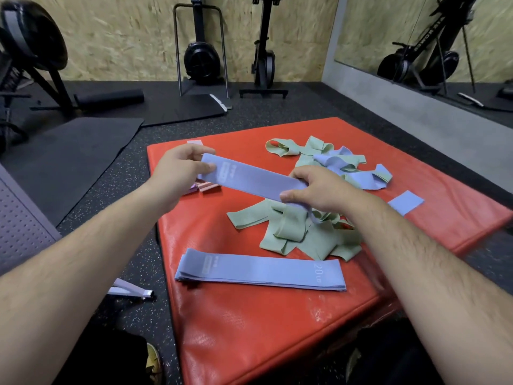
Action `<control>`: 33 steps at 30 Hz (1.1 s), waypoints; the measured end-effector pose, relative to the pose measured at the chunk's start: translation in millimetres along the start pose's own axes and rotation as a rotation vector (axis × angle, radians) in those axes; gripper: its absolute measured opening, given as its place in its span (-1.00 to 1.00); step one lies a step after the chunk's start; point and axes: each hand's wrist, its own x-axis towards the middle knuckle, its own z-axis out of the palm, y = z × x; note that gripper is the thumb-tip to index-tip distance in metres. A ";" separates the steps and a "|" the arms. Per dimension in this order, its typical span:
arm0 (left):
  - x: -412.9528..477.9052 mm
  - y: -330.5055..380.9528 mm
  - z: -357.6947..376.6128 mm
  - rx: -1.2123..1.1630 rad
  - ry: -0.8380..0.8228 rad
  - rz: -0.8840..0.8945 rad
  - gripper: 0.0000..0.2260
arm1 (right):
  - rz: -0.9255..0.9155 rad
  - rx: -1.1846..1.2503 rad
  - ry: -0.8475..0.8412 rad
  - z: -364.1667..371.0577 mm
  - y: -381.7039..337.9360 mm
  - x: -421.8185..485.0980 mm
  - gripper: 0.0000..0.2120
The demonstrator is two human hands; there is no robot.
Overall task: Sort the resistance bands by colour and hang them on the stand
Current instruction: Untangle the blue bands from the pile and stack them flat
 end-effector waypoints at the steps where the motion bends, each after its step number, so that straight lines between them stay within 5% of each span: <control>1: 1.1 -1.2 -3.8 -0.004 0.007 -0.008 -0.77 | 0.013 -0.014 0.008 -4.6 4.2 -4.0 -0.76; 14: -17.9 -12.6 -28.2 -0.020 -0.141 -0.186 -0.83 | 0.130 0.083 -0.013 -41.1 49.5 -51.6 -0.98; 28: -67.1 -43.7 -32.6 0.304 -0.284 -0.313 -0.83 | 0.172 0.113 -0.175 -2.2 54.2 -98.6 -0.75; 33: -77.3 -53.4 -31.1 0.419 -0.287 -0.307 -0.81 | 0.136 -0.015 -0.199 10.2 59.1 -100.6 -0.84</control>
